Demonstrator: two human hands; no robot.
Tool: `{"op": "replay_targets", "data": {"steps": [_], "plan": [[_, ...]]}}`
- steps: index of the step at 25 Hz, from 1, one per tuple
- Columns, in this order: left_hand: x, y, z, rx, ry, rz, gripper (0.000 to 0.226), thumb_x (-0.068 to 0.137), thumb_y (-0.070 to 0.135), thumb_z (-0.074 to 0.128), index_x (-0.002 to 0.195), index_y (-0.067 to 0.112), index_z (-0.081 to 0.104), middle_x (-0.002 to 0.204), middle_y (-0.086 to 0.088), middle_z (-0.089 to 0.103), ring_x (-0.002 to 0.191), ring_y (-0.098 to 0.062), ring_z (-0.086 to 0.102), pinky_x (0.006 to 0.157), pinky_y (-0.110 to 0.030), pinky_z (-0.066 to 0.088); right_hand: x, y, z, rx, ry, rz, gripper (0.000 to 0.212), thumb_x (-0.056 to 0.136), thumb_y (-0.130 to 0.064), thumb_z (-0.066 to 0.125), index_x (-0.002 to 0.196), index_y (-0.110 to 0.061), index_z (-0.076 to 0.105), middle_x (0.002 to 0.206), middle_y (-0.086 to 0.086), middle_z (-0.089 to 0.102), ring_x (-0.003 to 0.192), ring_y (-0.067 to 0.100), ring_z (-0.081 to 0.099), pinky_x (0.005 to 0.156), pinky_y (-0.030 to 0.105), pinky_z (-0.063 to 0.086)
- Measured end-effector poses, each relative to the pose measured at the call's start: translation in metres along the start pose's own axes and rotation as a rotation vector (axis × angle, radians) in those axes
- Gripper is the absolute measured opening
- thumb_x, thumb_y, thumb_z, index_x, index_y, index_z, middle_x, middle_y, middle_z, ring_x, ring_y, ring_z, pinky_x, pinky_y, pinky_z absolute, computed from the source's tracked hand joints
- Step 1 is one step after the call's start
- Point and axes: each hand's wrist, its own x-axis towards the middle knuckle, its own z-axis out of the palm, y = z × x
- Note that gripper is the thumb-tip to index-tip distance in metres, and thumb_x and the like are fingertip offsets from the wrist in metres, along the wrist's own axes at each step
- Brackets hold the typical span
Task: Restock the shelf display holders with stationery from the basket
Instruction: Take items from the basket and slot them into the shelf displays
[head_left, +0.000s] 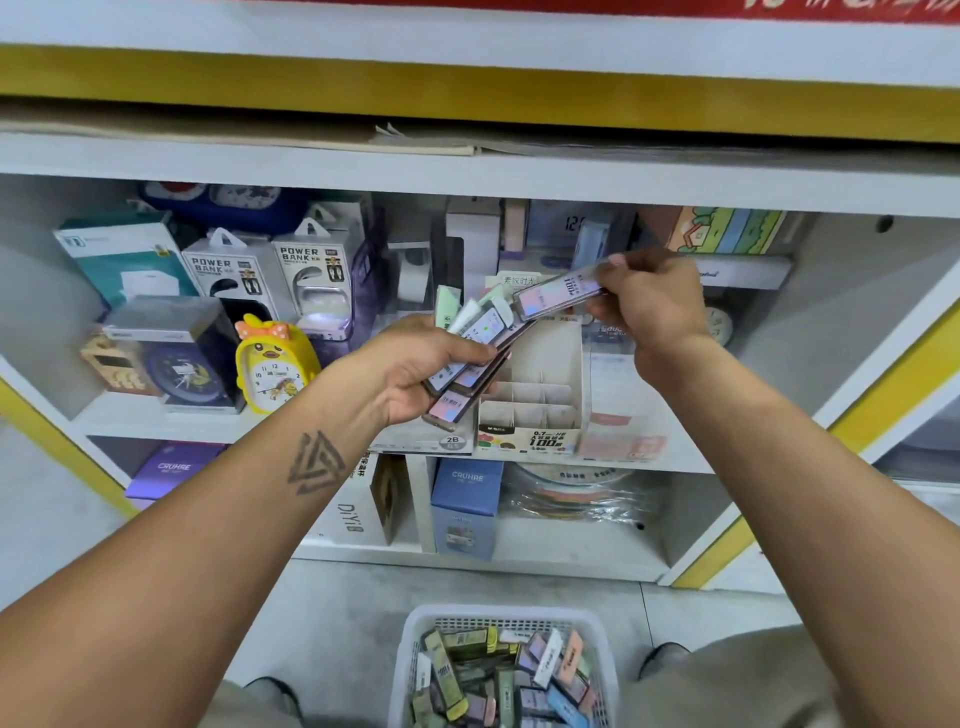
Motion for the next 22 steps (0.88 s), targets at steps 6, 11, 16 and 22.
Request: {"op": "replay_targets", "data": {"steps": [6, 11, 16, 22], "plan": [[-0.007, 0.009, -0.023, -0.008, 0.121, 0.03, 0.031, 0.084, -0.005, 0.069, 0.115, -0.003, 0.066, 0.093, -0.022, 0.073, 0.07, -0.032, 0.07, 0.065, -0.038, 0.06, -0.003, 0.016, 0.008, -0.578, -0.184, -0.493, 0.012, 0.097, -0.012, 0.06, 0.104, -0.011, 0.069, 0.095, 0.01, 0.072, 0.082, 0.028, 0.07, 0.076, 0.044, 0.06], [-0.012, 0.011, -0.029, -0.069, 0.103, 0.042, 0.033, 0.084, -0.007, 0.068, 0.117, -0.006, 0.065, 0.089, -0.02, 0.074, 0.07, -0.032, 0.069, 0.057, -0.033, 0.06, -0.01, 0.033, 0.03, -0.726, -0.244, -0.633, 0.016, 0.094, -0.012, 0.061, 0.103, -0.022, 0.052, 0.087, 0.011, 0.068, 0.076, 0.033, 0.067, 0.07, 0.05, 0.057], [-0.014, 0.009, -0.036, -0.09, 0.079, 0.027, 0.033, 0.084, -0.009, 0.066, 0.117, -0.007, 0.064, 0.099, -0.023, 0.073, 0.076, -0.032, 0.07, 0.059, -0.033, 0.061, -0.01, 0.045, 0.04, -0.697, -0.393, -0.557, 0.015, 0.097, -0.013, 0.06, 0.089, -0.022, 0.051, 0.076, 0.008, 0.066, 0.069, 0.03, 0.065, 0.064, 0.046, 0.056], [-0.012, 0.009, -0.039, -0.093, 0.067, 0.032, 0.031, 0.085, -0.009, 0.066, 0.116, -0.007, 0.065, 0.097, -0.021, 0.074, 0.072, -0.03, 0.07, 0.059, -0.032, 0.06, -0.015, 0.046, 0.047, -0.984, -0.303, -0.758, 0.021, 0.092, 0.002, 0.053, 0.097, -0.005, 0.073, 0.084, 0.016, 0.073, 0.079, 0.035, 0.067, 0.07, 0.041, 0.054]]}}
